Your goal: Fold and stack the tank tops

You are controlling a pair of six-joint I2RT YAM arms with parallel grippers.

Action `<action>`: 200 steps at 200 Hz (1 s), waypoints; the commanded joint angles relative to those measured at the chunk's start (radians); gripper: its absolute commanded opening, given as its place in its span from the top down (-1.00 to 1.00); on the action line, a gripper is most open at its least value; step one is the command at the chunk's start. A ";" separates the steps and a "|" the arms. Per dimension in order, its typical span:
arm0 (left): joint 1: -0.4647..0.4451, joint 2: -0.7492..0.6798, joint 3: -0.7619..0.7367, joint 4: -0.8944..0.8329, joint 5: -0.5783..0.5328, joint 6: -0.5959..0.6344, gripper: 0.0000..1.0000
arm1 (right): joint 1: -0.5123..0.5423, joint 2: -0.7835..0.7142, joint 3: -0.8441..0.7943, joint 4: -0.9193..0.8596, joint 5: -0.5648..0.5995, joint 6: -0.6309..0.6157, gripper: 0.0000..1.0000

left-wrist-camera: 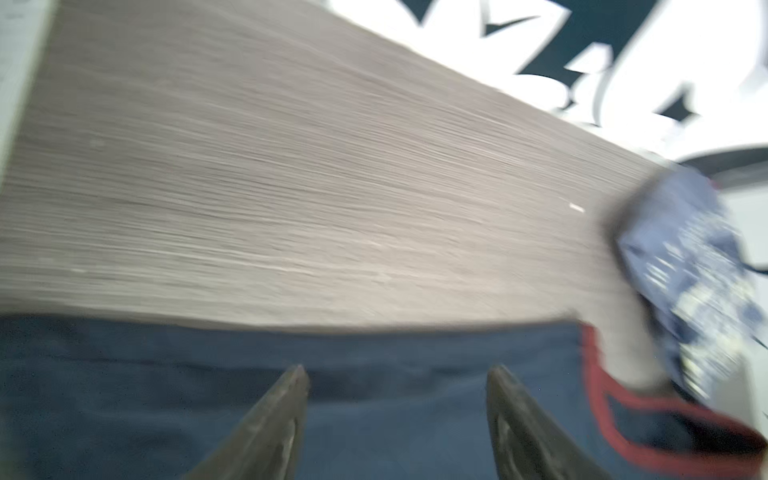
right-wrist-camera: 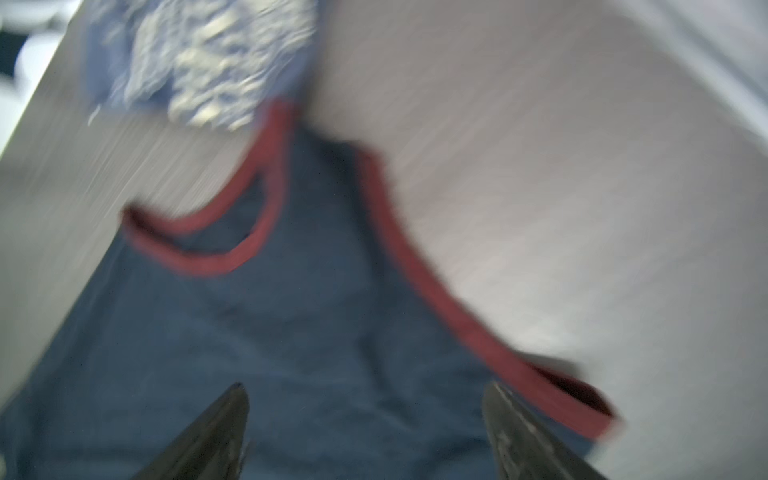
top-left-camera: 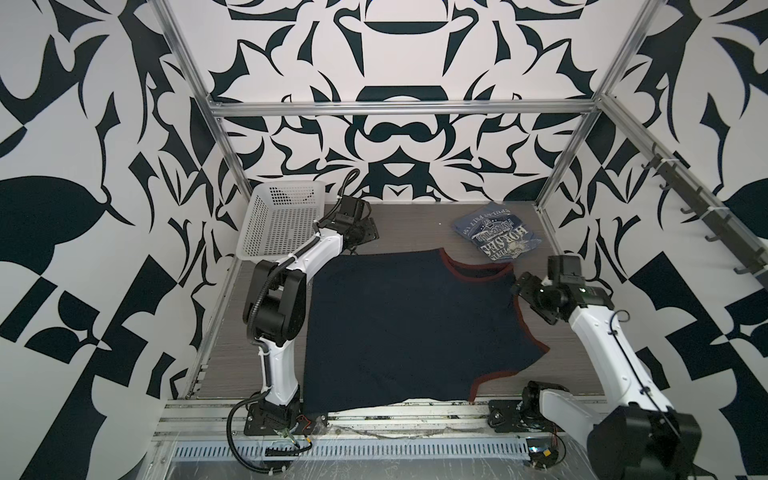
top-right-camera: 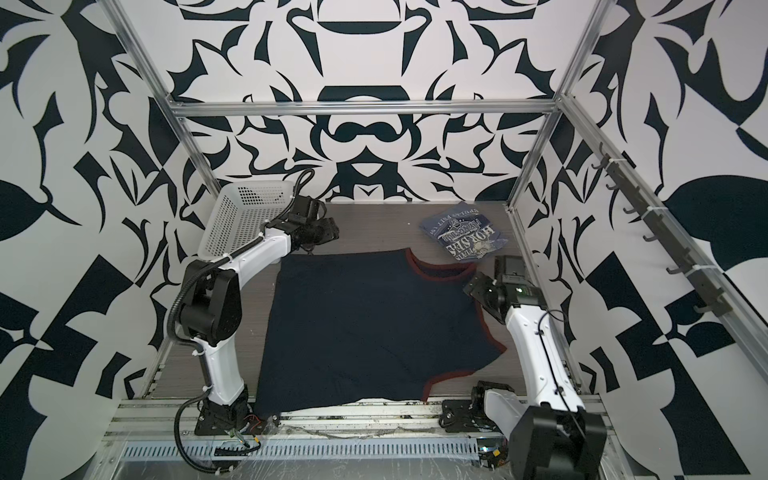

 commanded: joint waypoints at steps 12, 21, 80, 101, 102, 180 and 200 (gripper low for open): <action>0.099 0.066 0.029 -0.088 -0.057 -0.008 -0.42 | 0.136 0.171 0.116 0.109 -0.032 -0.051 -0.79; 0.121 0.075 0.031 -0.089 -0.055 -0.006 -0.42 | 0.158 0.214 0.139 0.130 -0.042 -0.053 -0.78; 0.190 0.078 0.015 -0.088 -0.076 0.019 -0.42 | 0.245 0.497 0.335 0.192 -0.096 -0.148 -0.70; 0.190 0.086 0.024 -0.118 -0.062 0.024 -0.42 | 0.248 0.629 0.433 0.185 -0.112 -0.187 -0.67; 0.190 0.087 0.023 -0.118 -0.062 0.024 -0.42 | 0.248 0.633 0.438 0.184 -0.113 -0.188 -0.67; 0.165 0.145 0.040 -0.199 -0.166 0.013 -0.39 | 0.258 0.975 0.793 0.134 -0.128 -0.211 -0.55; 0.156 0.179 0.072 -0.238 -0.203 0.012 -0.40 | 0.258 1.031 0.860 0.116 -0.137 -0.214 -0.55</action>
